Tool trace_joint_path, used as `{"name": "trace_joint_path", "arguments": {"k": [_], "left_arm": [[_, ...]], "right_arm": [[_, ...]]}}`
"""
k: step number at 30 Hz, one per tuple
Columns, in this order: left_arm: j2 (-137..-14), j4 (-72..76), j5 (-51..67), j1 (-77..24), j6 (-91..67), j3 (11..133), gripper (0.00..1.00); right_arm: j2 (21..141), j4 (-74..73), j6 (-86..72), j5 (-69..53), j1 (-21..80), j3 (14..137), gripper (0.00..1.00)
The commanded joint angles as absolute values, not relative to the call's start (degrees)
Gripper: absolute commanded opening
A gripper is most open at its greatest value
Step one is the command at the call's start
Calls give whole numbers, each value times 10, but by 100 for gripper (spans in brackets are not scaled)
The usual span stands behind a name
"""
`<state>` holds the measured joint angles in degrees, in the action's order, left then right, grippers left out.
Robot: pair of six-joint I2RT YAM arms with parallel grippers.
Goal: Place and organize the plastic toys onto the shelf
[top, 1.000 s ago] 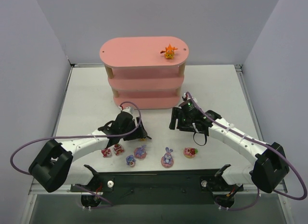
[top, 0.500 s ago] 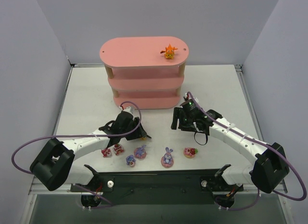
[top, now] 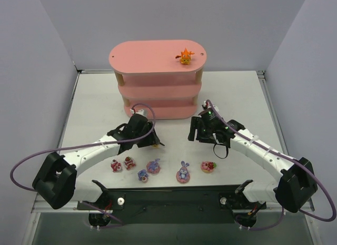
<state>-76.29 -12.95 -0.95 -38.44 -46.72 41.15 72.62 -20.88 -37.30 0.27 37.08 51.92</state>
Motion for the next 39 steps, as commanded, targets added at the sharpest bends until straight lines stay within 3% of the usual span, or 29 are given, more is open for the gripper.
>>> {"name": "trace_joint_path", "arguments": {"k": [1,5,18,29,39], "left_arm": [[-727,-234,-51,-374,-437,510,6],[-713,-343,-32,-334,-439,578,0],[-699,-593,-37,-277,-396,875,0],[-799,-665,-60,-219,-315,1147,0],[-935,-720,-4,-127,-260,1368,0]], "right_arm": [[708,-227,-364,19,363,525,66],[703,-224,-361,22,359,522,66],[686,-209,-354,12,347,501,66],[665,-206,-349,7,330,479,66],[667,-206,-348,4,325,479,66]]}}
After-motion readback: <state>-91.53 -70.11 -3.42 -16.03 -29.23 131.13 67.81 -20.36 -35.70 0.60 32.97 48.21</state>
